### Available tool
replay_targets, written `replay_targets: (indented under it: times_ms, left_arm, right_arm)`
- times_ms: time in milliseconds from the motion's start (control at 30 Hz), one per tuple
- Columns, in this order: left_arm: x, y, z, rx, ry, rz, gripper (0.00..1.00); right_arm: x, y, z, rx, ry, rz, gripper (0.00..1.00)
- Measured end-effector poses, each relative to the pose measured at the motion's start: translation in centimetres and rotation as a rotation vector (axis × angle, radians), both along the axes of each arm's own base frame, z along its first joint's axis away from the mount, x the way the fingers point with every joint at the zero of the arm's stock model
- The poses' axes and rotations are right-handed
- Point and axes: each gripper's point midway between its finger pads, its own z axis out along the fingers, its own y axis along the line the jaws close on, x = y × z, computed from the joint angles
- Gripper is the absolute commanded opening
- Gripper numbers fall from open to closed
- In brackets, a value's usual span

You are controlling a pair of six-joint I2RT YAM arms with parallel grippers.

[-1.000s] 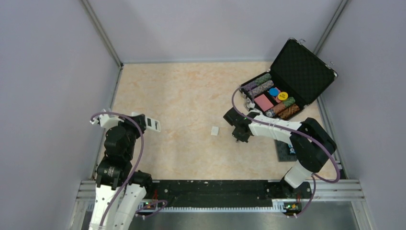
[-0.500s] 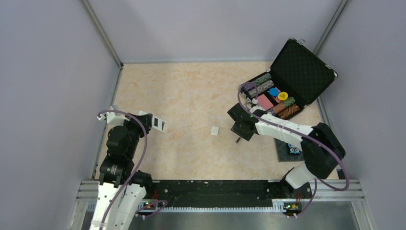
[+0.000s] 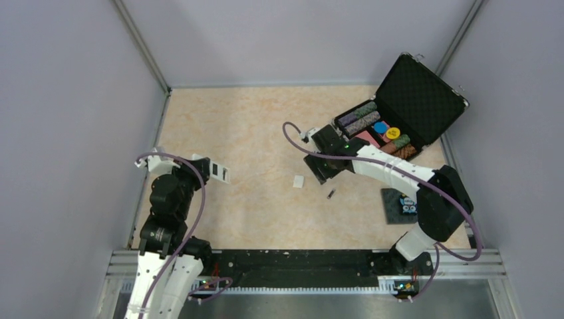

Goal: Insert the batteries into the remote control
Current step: Pick up the battery from the center of the board.

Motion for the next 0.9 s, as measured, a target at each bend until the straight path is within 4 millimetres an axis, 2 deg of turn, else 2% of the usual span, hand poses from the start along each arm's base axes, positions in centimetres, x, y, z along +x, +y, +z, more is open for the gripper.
replay_targets:
  times_ms: [167,467,900]
  left_arm:
    - [0.1,1.0,0.0,0.013,0.021,0.054,0.00]
    - [0.2,2.1,0.4,0.026,0.018,0.115,0.00]
    - [0.6,2.4,0.0,0.035,0.041,0.134,0.00]
  right_arm:
    - [-1.4,-1.8,-3.0,-0.183,0.083,0.247,0.60]
    - [-3.1,-3.7,-4.8,-0.316,0.124,0.583,0.58]
    - [-3.0,-3.4,-6.2,-0.355,0.130,0.785,0.57]
